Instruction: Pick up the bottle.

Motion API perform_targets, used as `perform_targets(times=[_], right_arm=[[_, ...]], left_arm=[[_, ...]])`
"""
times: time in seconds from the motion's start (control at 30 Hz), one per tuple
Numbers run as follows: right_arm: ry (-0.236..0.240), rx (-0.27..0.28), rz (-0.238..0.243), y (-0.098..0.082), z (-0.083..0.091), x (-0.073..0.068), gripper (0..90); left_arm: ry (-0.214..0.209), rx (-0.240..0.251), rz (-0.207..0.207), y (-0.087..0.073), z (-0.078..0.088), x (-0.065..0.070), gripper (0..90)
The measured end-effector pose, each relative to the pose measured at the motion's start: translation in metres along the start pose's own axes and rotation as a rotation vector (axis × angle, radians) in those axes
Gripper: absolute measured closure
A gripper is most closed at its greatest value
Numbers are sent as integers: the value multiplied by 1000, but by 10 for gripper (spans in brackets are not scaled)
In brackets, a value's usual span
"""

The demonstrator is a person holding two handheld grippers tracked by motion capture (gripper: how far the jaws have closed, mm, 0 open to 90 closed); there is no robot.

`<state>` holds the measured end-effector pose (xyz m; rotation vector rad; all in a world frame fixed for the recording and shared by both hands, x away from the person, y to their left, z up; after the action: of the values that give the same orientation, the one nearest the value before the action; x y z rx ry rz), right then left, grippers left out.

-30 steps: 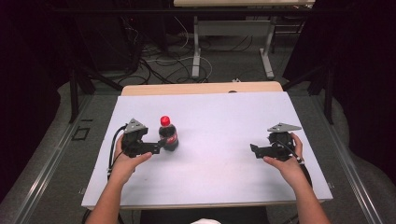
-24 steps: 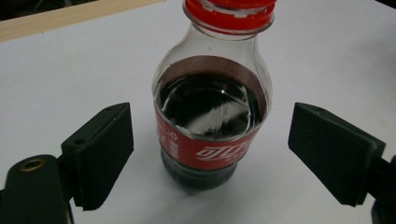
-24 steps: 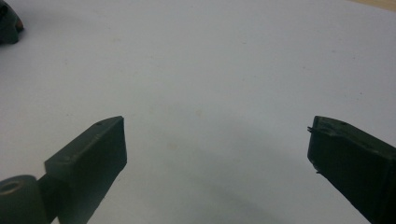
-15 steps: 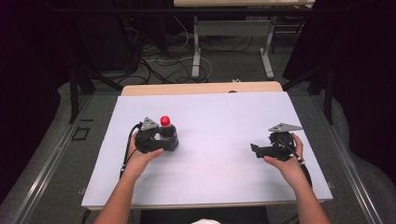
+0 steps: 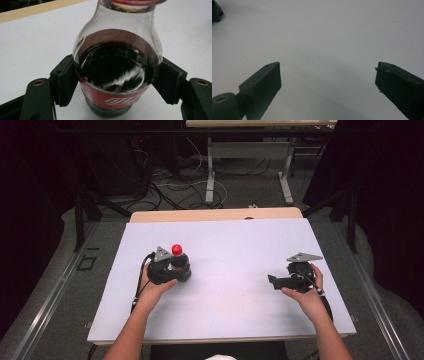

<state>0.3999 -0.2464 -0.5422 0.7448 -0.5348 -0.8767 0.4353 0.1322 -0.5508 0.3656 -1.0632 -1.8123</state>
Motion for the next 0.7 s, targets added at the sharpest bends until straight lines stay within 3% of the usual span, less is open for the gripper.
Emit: perform_targets(times=[0.07, 0.2, 0.23, 0.3, 0.43, 0.7], right_arm=[[1, -1, -3, 0, 0, 0, 65], [0, 0, 0, 0, -1, 0, 68], [-1, -5, 2, -1, 0, 0, 68], [0, -5, 1, -1, -1, 0, 69], [0, -11, 2, -2, -3, -1, 69], [5, -15, -1, -3, -5, -2, 70]], left_arm=[[6, 12, 6, 0, -1, 0, 282], [-5, -9, 7, -4, -2, -3, 271], [-20, -4, 33, -6, -3, -3, 270], [-19, -4, 33, -6, -3, -3, 270], [8, 16, 0, -5, -3, -2, 283], [22, 29, -14, -4, 0, 0, 295]])
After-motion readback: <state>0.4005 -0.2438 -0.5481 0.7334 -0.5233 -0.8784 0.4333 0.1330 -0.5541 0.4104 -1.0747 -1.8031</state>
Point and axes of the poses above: each handheld gripper's, and its own axes: z roughly backward along the jaws, y roughly out of its top, x roughly to its right, the point moved 6 cm from there along -z, roughly forward along the jaws, and after that the axes turned 11 degrees about z, right-handed, at the moved point
